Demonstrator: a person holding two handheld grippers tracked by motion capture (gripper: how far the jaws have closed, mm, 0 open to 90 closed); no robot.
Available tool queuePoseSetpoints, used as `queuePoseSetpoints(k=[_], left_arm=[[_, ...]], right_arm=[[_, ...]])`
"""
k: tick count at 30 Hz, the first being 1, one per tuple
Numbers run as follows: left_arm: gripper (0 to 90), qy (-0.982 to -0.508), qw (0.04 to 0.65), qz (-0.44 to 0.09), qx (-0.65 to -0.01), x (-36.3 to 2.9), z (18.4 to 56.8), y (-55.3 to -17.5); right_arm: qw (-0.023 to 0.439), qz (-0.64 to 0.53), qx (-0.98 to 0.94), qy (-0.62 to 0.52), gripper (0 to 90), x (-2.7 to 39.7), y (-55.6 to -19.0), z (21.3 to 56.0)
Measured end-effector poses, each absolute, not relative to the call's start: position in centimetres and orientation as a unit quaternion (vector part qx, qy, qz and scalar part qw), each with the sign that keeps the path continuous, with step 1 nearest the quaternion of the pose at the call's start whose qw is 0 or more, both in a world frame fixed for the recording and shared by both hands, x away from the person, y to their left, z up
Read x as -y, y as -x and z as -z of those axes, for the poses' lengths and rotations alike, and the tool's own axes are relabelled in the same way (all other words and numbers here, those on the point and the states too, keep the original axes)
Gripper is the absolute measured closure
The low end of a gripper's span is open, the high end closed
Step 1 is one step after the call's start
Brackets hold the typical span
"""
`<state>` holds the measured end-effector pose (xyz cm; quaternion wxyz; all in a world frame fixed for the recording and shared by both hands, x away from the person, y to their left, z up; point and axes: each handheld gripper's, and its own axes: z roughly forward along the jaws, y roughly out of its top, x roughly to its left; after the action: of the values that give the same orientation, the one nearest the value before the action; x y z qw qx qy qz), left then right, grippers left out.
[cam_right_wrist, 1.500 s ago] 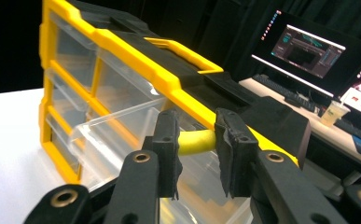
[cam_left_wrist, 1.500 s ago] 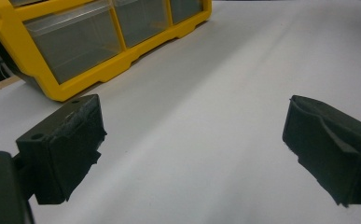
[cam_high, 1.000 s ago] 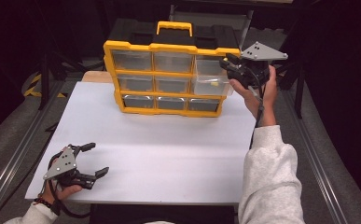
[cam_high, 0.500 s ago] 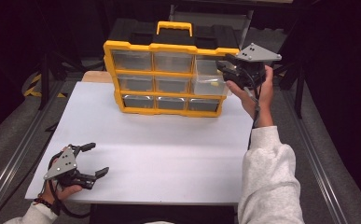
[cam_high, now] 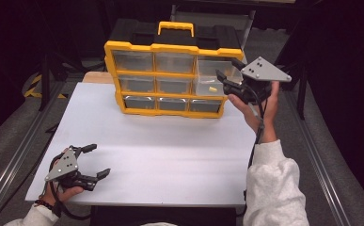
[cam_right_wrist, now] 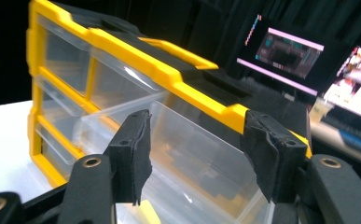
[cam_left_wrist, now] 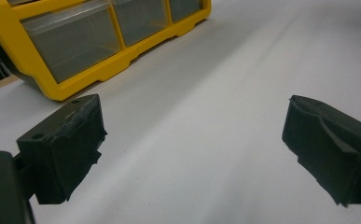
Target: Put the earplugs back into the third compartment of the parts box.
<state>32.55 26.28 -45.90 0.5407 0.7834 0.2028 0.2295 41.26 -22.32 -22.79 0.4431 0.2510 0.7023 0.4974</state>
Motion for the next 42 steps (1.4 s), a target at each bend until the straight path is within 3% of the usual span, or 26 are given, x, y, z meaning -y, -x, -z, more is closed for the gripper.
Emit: queuePoseSetpoints(k=[13,23,42], left_arm=[[6.8,-0.785,0.539,-0.23,-0.203,-26.3,45.9,-32.5],[6.8,-0.785,0.538,-0.232,-0.202,-26.2,45.9,-32.5],[6.8,-0.787,0.535,-0.234,-0.2,-26.0,45.9,-32.5]], right_arm=[[0.442,-0.51,-0.712,-0.193,33.2,21.4,-36.8,25.7],[0.444,-0.497,-0.721,-0.189,24.9,21.0,-35.2,30.0],[0.387,-0.488,-0.753,-0.211,17.5,21.9,-33.2,39.0]])
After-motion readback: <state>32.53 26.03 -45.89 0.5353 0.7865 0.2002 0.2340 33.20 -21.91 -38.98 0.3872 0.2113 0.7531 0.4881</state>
